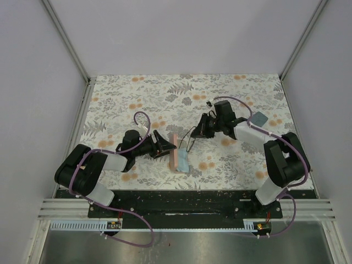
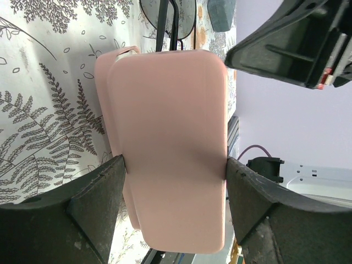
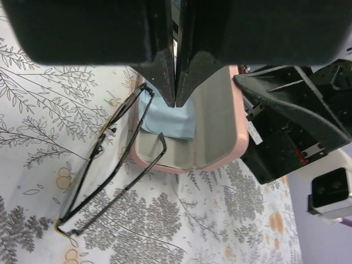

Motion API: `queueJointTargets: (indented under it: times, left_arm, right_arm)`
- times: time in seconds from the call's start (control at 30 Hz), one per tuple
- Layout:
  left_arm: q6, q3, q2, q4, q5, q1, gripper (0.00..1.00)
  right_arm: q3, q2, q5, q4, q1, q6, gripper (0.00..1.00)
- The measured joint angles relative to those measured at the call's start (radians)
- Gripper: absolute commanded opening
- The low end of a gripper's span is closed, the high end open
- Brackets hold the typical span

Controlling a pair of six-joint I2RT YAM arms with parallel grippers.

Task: Organize the sunglasses

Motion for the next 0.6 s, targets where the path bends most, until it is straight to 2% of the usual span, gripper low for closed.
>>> queueJointTargets:
  times: [0.03,0.07,0.37,0.4,0.47,0.6]
  left_arm:
    - [0.0,0.0,0.0,0.0,0.0,0.0,0.55]
    - [0.0,0.0,0.0,-0.001,0.0,0.0,0.55]
    - [0.001,0.0,0.0,-0.011,0.0,0.0,0.54]
    - [0.003,0.0,-0.002,-0.015,-0.002,0.0,0.54]
    - [0.006,0.0,-0.005,-0.021,-0.004,0.0,0.54]
    - [0.011,0.0,-0.008,-0.021,-0.005,0.0,0.53]
  right_arm:
    - [0.0,0.01,0.005,0.0,0.004,0.003,0.01]
    - [0.0,0.022,0.01,-0.002,0.005,0.005,0.0]
    - [-0.061,0.153,0.069,-0.004,-0.039,0.009,0.0]
    - [-0.079,0.153,0.074,-0.008,-0.049,0.009,0.02]
    - [-0.096,0.151,0.064,-0.011,-0.063,0.006,0.19]
    - [-0.109,0.135,0.07,-0.009,-0.073,-0.005,0.27]
